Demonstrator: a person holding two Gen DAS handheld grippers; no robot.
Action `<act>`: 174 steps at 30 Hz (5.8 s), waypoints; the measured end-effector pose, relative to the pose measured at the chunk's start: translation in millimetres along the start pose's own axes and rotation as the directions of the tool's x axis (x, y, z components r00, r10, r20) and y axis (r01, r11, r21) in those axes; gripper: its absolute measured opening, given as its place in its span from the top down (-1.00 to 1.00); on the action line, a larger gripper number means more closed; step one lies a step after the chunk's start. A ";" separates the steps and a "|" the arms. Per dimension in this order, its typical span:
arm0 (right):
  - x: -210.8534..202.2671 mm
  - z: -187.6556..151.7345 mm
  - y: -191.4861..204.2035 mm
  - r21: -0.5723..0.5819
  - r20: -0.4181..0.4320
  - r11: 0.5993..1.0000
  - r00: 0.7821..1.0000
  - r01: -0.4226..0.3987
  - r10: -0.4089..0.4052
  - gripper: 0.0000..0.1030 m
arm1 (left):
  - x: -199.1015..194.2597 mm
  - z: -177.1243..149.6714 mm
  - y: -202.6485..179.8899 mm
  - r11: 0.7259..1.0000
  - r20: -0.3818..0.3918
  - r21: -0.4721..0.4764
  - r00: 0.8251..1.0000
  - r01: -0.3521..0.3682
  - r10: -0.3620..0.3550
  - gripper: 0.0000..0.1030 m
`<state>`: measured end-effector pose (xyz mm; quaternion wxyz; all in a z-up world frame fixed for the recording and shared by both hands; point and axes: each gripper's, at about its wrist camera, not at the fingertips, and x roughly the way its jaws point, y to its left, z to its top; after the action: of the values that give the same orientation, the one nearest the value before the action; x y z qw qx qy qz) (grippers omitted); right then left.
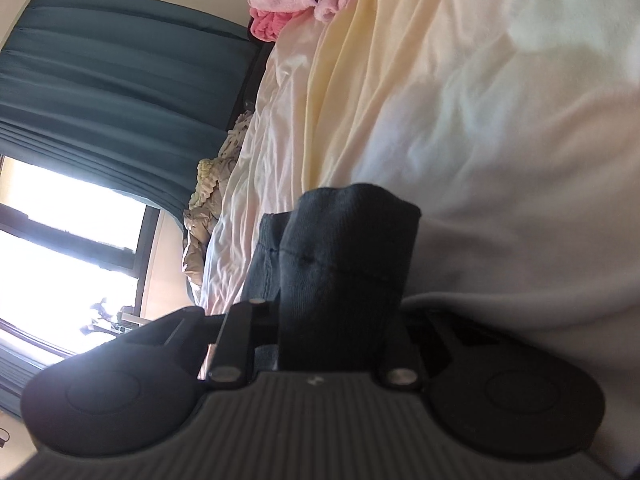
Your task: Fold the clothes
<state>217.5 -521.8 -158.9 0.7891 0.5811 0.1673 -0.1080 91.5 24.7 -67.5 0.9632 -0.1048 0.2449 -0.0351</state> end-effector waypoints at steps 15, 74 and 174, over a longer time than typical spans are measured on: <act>-66.4 42.5 25.8 -0.039 0.258 0.998 0.965 -0.041 0.049 0.69 | 18.4 54.4 -41.4 0.991 0.056 0.131 0.998 -0.007 0.000 -0.91; -66.9 -502.1 226.2 -0.938 -0.346 -0.017 0.932 -0.346 0.108 0.61 | -93.5 72.8 183.4 0.897 0.079 -0.426 0.982 -0.121 0.170 -0.95; -118.8 -263.8 123.5 -0.802 -0.271 0.556 0.962 -0.217 -0.015 -0.62 | 38.1 62.9 95.5 0.803 0.072 -0.550 0.971 0.230 -0.229 0.83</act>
<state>116.6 -236.0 -74.7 0.9462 0.1618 0.2612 0.1016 156.6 125.0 -52.2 0.8803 -0.4082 0.2287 -0.0787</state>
